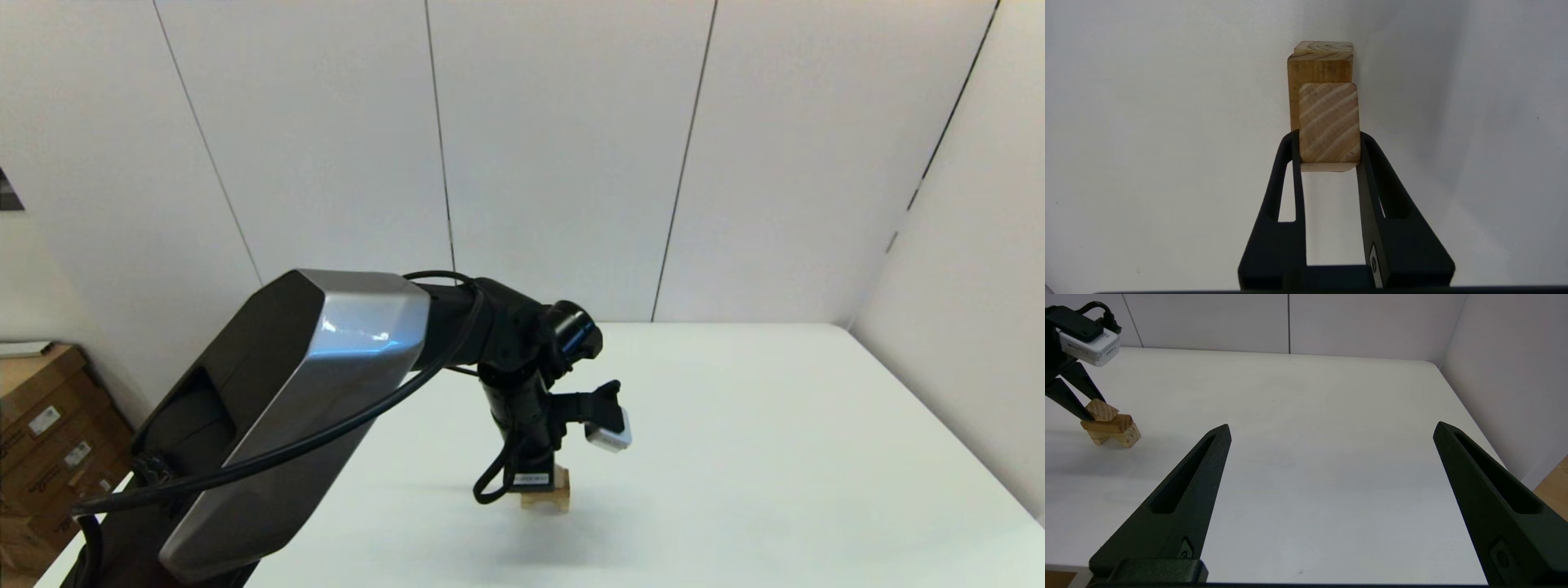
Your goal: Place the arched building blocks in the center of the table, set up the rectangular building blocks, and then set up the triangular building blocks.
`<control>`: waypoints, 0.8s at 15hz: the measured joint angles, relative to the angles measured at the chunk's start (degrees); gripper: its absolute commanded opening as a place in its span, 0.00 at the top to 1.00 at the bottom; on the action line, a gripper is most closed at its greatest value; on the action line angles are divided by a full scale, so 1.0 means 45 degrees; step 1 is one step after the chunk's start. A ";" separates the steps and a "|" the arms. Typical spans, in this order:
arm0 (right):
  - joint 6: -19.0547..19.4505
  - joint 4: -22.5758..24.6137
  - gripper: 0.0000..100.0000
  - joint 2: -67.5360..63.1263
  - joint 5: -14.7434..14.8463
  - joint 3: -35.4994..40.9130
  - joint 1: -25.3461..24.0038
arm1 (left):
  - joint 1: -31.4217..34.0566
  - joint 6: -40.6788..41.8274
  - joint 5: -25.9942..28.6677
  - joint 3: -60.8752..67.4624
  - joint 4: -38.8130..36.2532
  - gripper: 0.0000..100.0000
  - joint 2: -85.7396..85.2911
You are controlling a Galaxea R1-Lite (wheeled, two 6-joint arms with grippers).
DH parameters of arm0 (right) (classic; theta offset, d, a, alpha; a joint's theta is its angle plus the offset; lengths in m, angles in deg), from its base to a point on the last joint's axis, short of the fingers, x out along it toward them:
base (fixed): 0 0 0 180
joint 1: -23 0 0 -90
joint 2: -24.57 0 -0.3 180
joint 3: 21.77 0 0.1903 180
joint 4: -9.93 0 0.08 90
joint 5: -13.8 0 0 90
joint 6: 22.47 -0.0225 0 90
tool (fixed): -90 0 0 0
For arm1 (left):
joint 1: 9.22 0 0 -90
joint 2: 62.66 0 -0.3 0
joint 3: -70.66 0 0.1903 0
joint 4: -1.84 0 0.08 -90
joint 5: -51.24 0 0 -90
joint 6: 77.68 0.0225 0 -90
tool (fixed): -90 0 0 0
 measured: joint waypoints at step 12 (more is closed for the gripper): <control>0.0000 0.0000 0.00 0.0000 0.0005 0.0000 0.0000 | 0.0079 -0.0428 -0.0295 0.0000 -0.0715 0.00 -0.0569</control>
